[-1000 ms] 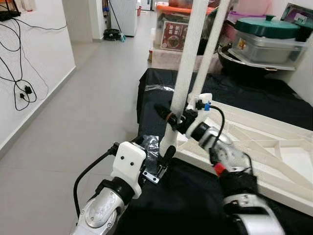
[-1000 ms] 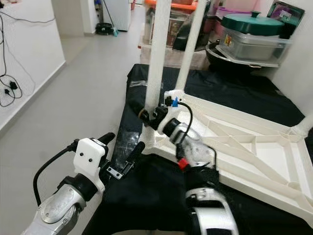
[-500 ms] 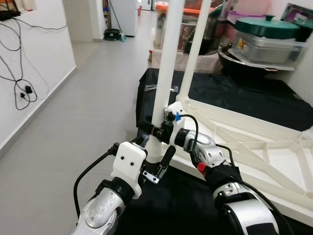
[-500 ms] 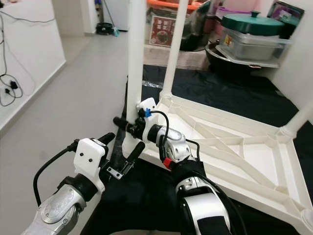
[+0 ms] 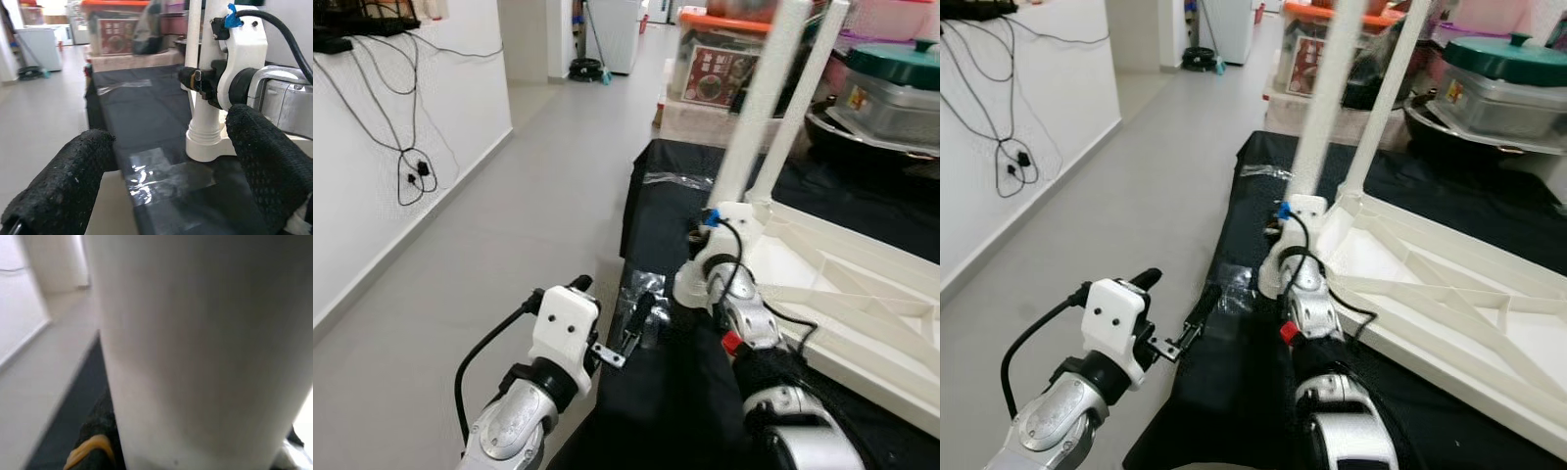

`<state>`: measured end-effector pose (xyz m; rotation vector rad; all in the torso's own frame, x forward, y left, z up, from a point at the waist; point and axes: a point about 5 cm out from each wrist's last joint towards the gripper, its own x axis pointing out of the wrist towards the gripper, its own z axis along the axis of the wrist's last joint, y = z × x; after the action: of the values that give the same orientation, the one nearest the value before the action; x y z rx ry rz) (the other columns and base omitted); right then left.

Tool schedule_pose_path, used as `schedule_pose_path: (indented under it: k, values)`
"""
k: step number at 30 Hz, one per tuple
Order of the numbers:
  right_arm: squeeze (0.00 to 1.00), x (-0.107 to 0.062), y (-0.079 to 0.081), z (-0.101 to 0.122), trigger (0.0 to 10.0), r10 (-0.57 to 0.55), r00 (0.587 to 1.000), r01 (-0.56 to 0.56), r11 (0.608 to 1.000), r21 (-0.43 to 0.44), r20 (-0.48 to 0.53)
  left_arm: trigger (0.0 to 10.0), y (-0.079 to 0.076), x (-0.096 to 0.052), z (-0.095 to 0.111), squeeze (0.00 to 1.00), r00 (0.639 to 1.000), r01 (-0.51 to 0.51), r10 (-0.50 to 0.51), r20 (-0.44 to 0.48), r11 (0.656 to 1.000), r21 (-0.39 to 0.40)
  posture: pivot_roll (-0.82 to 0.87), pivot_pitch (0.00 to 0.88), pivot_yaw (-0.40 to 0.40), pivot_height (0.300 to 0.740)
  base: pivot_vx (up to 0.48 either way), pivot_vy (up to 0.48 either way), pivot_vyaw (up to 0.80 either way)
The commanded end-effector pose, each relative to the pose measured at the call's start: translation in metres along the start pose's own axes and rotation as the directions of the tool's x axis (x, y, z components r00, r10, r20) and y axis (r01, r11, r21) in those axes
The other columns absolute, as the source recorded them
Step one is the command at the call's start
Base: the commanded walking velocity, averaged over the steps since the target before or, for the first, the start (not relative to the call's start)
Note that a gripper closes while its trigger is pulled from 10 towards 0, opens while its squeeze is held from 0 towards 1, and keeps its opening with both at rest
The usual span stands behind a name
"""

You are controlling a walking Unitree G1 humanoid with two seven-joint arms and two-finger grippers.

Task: Building children table

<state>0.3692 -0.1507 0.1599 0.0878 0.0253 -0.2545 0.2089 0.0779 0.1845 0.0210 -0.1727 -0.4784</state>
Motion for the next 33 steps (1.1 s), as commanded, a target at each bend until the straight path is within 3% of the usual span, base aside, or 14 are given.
schedule_pose_path:
  k: [1, 3, 4, 6, 7, 8, 9, 16, 19, 23, 27, 31, 32, 33]
  values:
    - [0.0, -0.004, -0.008, -0.009, 0.0, -0.075, 0.996, 0.074, 0.997, -0.034, -0.039, 10.0, -0.001, 0.001, -0.004, 0.0, 1.0, 0.005, -0.005, -0.014, 1.0, 0.002, 0.12, 0.0, -0.096, 0.74, 0.0, 0.0, 0.0]
    - [0.0, -0.009, 0.001, -0.011, 0.0, -0.068, 0.996, 0.067, 0.998, -0.013, -0.052, 10.0, -0.001, 0.001, -0.004, 0.0, 1.0, 0.004, -0.004, -0.015, 1.0, 0.003, 0.12, 0.0, -0.096, 0.74, 0.0, 0.0, 0.0]
    - [0.0, -0.009, 0.017, -0.005, 10.0, 0.028, 1.0, -0.028, 0.999, 0.035, -0.013, 10.0, -0.001, 0.001, -0.004, 0.0, 1.0, 0.004, -0.004, -0.015, 1.0, 0.004, 0.12, 0.0, -0.097, 0.74, 0.0, 0.0, 0.0]
    - [0.0, -0.009, 0.017, -0.005, 10.0, 0.028, 1.0, -0.028, 0.999, 0.035, -0.013, 10.0, -0.001, 0.001, -0.004, 0.0, 1.0, 0.004, -0.004, -0.015, 1.0, 0.004, 0.12, 0.0, -0.097, 0.74, 0.0, 0.0, 0.0]
    - [1.0, -0.008, 0.03, 0.005, 10.0, 0.136, 0.989, -0.139, 0.988, 0.064, 0.054, 10.0, -0.001, 0.001, -0.004, 0.0, 1.0, 0.004, -0.004, -0.016, 1.0, 0.002, 0.12, 0.0, -0.097, 0.74, 0.0, 0.0, 0.0]
    - [1.0, -0.008, 0.03, 0.005, 10.0, 0.136, 0.989, -0.139, 0.988, 0.064, 0.054, 10.0, -0.001, 0.001, -0.004, 0.0, 1.0, 0.004, -0.004, -0.016, 1.0, 0.002, 0.12, 0.0, -0.097, 0.74, 0.0, 0.0, 0.0]
    - [0.0, -0.003, 0.036, 0.018, 10.0, 0.228, 0.965, -0.238, 0.969, 0.062, 0.132, 10.0, -0.001, 0.001, -0.004, 0.0, 1.0, 0.004, -0.004, -0.016, 1.0, 0.002, 0.12, 0.0, -0.096, 0.74, 0.0, 0.0, 0.0]
    - [0.0, 0.009, 0.044, 0.037, 10.0, 0.648, 0.741, -0.671, 0.722, 0.169, 0.176, 10.0, -0.001, 0.002, -0.004, 0.0, 1.0, 0.002, -0.002, -0.015, 1.0, 0.003, 0.12, 0.0, -0.101, 0.74, 0.0, 0.0, 0.0]
    - [0.0, -0.002, 0.038, 0.032, 10.0, 0.877, 0.465, -0.878, 0.438, 0.196, 0.124, 10.0, 0.0, 0.002, -0.004, 0.0, 1.0, 0.003, -0.003, -0.013, 1.0, 0.005, 0.12, 0.0, -0.105, 0.74, 0.0, 0.0, 0.0]
    - [0.0, -0.019, 0.032, 0.018, 10.0, 0.982, 0.183, -0.963, 0.17, 0.209, 0.04, 10.0, 0.0, 0.003, -0.003, 0.0, 1.0, -0.001, 0.001, -0.01, 1.0, 0.008, 0.13, 0.0, -0.111, 0.74, 0.0, 0.0, 0.0]
    - [0.0, -0.023, 0.035, 0.006, 10.0, 0.996, 0.082, -0.978, 0.085, 0.191, -0.023, 10.0, 0.001, 0.002, -0.003, 0.0, 1.0, -0.006, 0.006, -0.011, 1.0, 0.011, 0.13, 0.0, -0.111, 0.74, 0.0, 0.0, 0.0]
    - [0.0, -0.022, 0.042, 0.0, 10.0, 0.995, 0.086, -0.98, 0.093, 0.176, -0.043, 10.0, 0.001, 0.002, -0.003, 0.0, 1.0, -0.007, 0.007, -0.009, 1.0, 0.009, 0.13, 0.0, -0.112, 0.74, 0.0, 0.0, 0.0]
    - [0.0, -0.014, 0.044, 0.0, 0.0, 0.975, 0.218, -0.962, 0.22, 0.163, -0.03, 10.0, 0.001, 0.003, -0.003, 0.0, 1.0, -0.008, 0.008, -0.01, 1.0, 0.009, 0.13, 0.0, -0.108, 0.74, 0.0, 0.0, 0.0]
    - [0.0, -0.011, 0.043, 0.002, 0.0, 0.965, 0.261, -0.95, 0.258, 0.174, -0.006, 10.0, 0.001, 0.003, -0.003, 0.0, 1.0, -0.006, 0.006, -0.01, 1.0, 0.009, 0.13, 0.0, -0.108, 0.74, 0.0, 0.0, 0.0]
